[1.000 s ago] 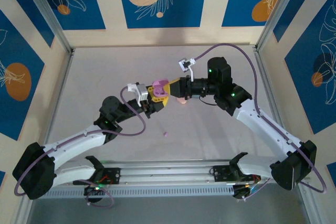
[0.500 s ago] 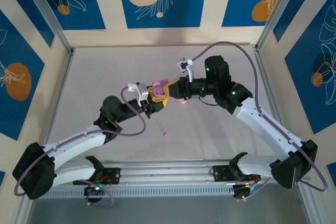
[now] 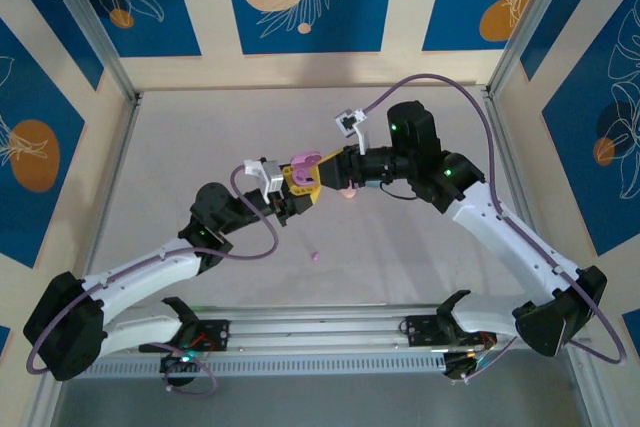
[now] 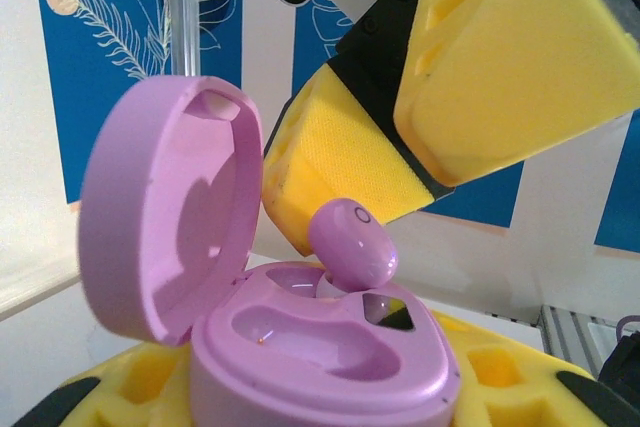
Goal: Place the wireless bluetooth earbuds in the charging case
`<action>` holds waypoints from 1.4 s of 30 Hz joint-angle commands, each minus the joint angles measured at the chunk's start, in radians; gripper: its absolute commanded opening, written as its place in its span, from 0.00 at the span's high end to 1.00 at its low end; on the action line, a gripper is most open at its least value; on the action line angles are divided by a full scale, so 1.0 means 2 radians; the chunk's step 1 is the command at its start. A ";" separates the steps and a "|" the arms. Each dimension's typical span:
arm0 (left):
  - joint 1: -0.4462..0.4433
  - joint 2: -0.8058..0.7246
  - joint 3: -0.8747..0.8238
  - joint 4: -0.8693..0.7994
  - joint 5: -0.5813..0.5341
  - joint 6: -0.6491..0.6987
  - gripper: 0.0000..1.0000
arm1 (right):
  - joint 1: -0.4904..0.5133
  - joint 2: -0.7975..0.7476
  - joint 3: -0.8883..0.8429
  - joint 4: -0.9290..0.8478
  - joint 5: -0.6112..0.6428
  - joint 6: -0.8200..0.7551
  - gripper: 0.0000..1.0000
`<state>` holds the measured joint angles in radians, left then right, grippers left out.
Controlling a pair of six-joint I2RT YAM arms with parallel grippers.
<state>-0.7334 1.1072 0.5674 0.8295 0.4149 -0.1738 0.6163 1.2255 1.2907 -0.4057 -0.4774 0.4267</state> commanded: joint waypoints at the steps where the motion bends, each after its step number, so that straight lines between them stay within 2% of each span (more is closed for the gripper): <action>1: -0.004 -0.016 0.009 0.009 0.014 0.013 0.79 | 0.000 0.004 0.022 -0.018 0.016 0.005 0.53; 13: -0.005 -0.023 0.010 -0.001 0.009 0.017 0.80 | -0.001 -0.001 0.030 -0.036 0.026 0.004 0.59; 18: -0.004 -0.021 0.012 -0.004 0.009 0.018 0.80 | -0.003 0.000 0.030 -0.043 0.023 0.006 0.69; 23: -0.005 -0.017 0.014 -0.004 0.011 0.016 0.80 | -0.003 0.006 0.031 -0.044 0.016 0.007 0.75; 33: -0.004 -0.017 0.014 0.000 0.013 0.014 0.80 | 0.000 0.019 0.041 -0.048 0.016 0.006 0.67; 42: -0.004 -0.018 0.010 0.002 0.006 0.017 0.80 | -0.001 -0.013 0.035 -0.051 0.033 0.000 0.60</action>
<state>-0.7353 1.0855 0.5674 0.7925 0.4110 -0.1505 0.6151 1.2423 1.3411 -0.5022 -0.4385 0.4446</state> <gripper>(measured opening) 0.363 0.401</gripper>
